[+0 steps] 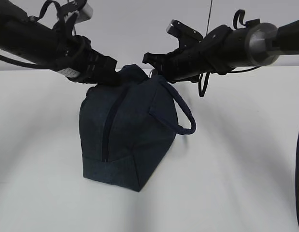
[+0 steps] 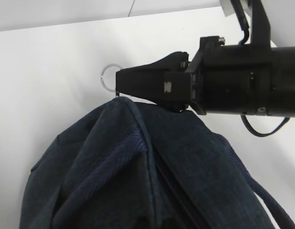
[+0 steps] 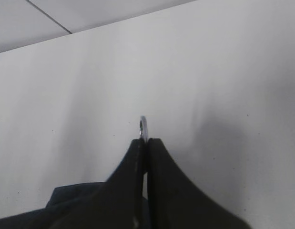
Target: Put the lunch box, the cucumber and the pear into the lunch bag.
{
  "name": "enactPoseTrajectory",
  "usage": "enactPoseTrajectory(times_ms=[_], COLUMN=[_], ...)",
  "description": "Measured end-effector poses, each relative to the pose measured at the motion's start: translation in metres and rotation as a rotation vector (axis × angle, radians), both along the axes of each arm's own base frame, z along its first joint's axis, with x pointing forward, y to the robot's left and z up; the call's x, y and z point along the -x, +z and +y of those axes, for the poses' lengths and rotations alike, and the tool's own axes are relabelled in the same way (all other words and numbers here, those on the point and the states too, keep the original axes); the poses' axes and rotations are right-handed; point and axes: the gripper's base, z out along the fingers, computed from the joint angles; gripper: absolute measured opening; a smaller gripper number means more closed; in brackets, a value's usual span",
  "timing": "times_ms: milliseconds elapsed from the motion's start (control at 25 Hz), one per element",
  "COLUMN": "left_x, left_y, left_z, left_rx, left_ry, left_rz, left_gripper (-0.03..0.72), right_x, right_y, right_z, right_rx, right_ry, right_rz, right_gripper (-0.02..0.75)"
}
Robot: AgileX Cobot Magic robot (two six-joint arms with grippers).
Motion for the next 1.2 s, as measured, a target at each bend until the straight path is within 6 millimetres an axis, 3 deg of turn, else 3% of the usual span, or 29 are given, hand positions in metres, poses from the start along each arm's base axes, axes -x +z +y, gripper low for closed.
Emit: enactPoseTrajectory(times_ms=[680,760,880,1000,1200], left_x=[0.002,0.003,0.006,0.008,0.011], left_y=[0.005,0.008,0.013,0.013,0.012], left_z=[0.001,0.001,0.001,0.0,0.002], left_rx=[0.002,0.012,0.02,0.023,0.023], left_ry=[0.009,0.009,-0.001,-0.019,-0.058], left_rz=[-0.019,-0.021,-0.023,-0.008,0.033], left_gripper=[0.019,0.065,0.197,0.299,0.337], right_x=[-0.001,-0.002,-0.004,-0.001,0.01], right_y=[-0.015,-0.011,-0.004,0.015,0.063], right_z=[0.004,0.004,0.005,0.005,0.005], right_rx=[0.007,0.027,0.047,0.071,0.097], right_ry=[0.044,0.076,0.115,0.163,0.241], right_rz=[0.036,0.016,-0.014,-0.067,-0.178], right_gripper=[0.008,0.066,0.264,0.42,0.474])
